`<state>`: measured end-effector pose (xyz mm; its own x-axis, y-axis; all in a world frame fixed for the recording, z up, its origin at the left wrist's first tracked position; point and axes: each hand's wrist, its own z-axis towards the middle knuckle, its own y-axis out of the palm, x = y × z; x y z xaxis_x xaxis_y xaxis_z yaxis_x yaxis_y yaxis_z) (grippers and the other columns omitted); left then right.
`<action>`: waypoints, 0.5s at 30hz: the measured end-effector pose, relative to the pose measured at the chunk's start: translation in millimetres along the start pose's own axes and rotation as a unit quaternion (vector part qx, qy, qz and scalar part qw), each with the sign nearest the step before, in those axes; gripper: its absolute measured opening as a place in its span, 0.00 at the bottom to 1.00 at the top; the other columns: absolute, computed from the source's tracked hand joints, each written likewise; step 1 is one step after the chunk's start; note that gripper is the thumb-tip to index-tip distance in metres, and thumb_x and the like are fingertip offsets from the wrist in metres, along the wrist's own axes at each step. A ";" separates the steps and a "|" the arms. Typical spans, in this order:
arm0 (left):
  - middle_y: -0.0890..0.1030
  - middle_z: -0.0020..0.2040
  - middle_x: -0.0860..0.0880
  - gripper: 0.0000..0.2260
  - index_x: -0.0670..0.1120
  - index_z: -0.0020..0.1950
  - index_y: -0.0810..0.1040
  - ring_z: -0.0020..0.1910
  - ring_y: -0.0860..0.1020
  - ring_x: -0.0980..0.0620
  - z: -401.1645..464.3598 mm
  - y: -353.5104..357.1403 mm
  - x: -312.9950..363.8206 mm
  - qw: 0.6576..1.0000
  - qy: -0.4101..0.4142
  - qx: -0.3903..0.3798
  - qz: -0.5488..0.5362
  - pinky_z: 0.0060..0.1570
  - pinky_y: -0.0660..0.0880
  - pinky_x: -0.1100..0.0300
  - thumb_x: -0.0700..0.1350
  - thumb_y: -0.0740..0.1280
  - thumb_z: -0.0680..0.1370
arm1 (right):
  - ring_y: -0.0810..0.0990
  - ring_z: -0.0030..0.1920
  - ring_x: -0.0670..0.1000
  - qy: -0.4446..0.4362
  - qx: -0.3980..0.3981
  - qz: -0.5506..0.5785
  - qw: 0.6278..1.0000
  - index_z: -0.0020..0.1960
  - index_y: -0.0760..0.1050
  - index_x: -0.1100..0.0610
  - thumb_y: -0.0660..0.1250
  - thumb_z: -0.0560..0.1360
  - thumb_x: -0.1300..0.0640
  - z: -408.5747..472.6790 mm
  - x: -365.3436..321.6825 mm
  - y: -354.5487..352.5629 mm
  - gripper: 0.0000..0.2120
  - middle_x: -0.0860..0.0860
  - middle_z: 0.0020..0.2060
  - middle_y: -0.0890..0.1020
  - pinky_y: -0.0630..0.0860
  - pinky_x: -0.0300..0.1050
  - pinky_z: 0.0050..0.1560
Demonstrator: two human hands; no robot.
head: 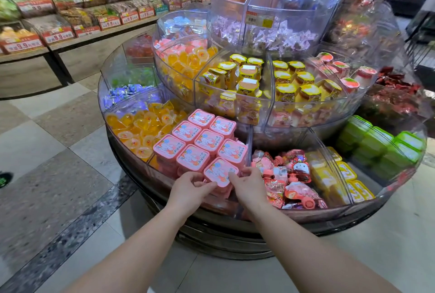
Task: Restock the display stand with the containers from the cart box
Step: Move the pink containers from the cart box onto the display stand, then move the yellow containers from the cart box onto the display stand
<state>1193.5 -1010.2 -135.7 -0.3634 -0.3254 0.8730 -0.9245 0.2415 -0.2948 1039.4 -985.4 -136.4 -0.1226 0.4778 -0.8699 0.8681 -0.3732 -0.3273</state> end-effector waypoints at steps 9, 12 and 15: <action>0.81 0.49 0.55 0.17 0.49 0.56 0.77 0.48 0.78 0.59 3.0 1.4 -0.8 0.991 0.063 0.058 0.101 0.39 0.72 0.68 0.51 0.75 0.71 | 0.81 0.50 0.46 -0.037 -0.009 0.030 0.999 0.59 0.73 0.52 0.72 0.73 0.53 4.1 7.0 3.3 0.16 0.49 0.50 0.82 0.80 0.39 0.43; 0.80 0.46 0.55 0.15 0.49 0.53 0.77 0.46 0.78 0.58 0.3 -0.6 2.5 0.989 0.071 0.074 0.108 0.37 0.70 0.68 0.53 0.74 0.71 | 0.80 0.46 0.43 -0.033 0.003 0.020 0.999 0.55 0.73 0.52 0.72 0.73 0.52 0.9 5.8 0.6 0.13 0.48 0.49 0.81 0.79 0.37 0.38; 0.78 0.41 0.55 0.12 0.49 0.49 0.76 0.41 0.77 0.58 -3.2 -1.3 21.2 0.979 0.108 0.115 0.126 0.35 0.70 0.66 0.54 0.72 0.73 | 0.77 0.45 0.40 -0.054 0.013 -0.014 0.998 0.53 0.74 0.51 0.70 0.75 0.51 1.0 1.6 -12.5 0.10 0.47 0.50 0.80 0.74 0.34 0.38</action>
<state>1187.4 -1014.5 -115.6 -0.5742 -0.0749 0.8153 -0.8186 0.0691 -0.5702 1027.9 -980.8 -134.1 -0.1992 0.4005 -0.8944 0.8506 -0.3825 -0.3608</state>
